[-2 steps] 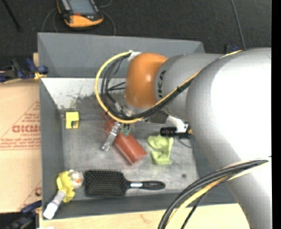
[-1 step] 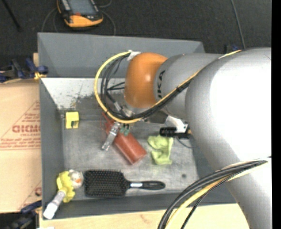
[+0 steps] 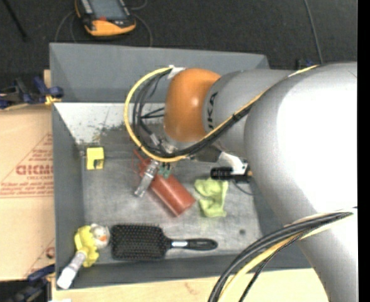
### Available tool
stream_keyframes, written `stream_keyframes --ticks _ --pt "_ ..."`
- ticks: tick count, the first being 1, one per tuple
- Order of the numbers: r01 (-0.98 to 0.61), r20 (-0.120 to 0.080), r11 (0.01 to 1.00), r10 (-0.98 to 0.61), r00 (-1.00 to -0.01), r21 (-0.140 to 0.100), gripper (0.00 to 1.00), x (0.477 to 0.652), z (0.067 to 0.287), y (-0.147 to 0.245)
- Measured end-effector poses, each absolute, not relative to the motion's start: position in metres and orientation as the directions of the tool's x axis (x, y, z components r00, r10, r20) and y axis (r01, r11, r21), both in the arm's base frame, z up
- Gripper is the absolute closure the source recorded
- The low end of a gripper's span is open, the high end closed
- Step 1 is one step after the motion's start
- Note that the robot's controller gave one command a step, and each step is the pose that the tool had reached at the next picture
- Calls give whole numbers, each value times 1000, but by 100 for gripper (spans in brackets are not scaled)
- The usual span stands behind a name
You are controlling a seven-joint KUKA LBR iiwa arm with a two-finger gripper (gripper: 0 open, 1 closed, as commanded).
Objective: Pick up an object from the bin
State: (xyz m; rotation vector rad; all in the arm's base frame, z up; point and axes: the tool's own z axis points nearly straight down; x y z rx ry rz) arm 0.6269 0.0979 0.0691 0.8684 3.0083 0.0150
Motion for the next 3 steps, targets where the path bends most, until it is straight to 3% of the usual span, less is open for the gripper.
stream_keyframes --ticks 3 --pt "532 -4 847 532 -847 4 100 626 109 96"
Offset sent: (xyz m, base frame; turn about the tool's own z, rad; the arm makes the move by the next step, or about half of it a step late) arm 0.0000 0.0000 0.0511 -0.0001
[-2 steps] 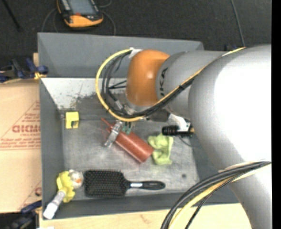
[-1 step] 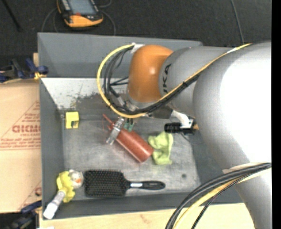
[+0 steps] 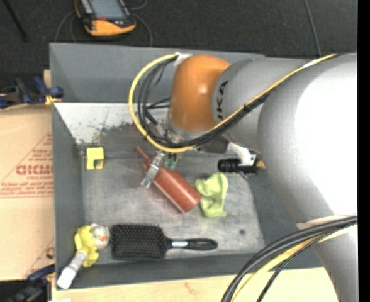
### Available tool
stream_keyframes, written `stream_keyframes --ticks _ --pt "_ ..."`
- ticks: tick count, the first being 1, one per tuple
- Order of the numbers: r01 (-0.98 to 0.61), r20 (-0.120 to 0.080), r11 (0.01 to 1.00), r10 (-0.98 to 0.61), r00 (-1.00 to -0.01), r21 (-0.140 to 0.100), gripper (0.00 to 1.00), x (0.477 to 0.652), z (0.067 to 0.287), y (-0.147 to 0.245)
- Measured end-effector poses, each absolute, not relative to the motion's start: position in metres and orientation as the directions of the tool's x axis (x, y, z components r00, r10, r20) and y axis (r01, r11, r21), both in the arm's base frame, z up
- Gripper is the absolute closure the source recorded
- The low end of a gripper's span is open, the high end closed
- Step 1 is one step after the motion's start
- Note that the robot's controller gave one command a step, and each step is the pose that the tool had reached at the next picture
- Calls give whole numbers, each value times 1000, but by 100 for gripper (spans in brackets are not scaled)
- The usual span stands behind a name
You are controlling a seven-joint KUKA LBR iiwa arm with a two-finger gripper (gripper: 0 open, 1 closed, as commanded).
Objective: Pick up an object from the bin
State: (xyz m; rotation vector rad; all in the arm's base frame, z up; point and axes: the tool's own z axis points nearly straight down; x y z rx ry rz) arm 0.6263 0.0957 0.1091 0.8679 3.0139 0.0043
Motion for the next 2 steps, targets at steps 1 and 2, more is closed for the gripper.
stream_keyframes --ticks 1,2 --pt "532 -6 847 532 -847 5 100 627 114 95" --pt "532 1 847 532 -847 -1 100 625 121 95"
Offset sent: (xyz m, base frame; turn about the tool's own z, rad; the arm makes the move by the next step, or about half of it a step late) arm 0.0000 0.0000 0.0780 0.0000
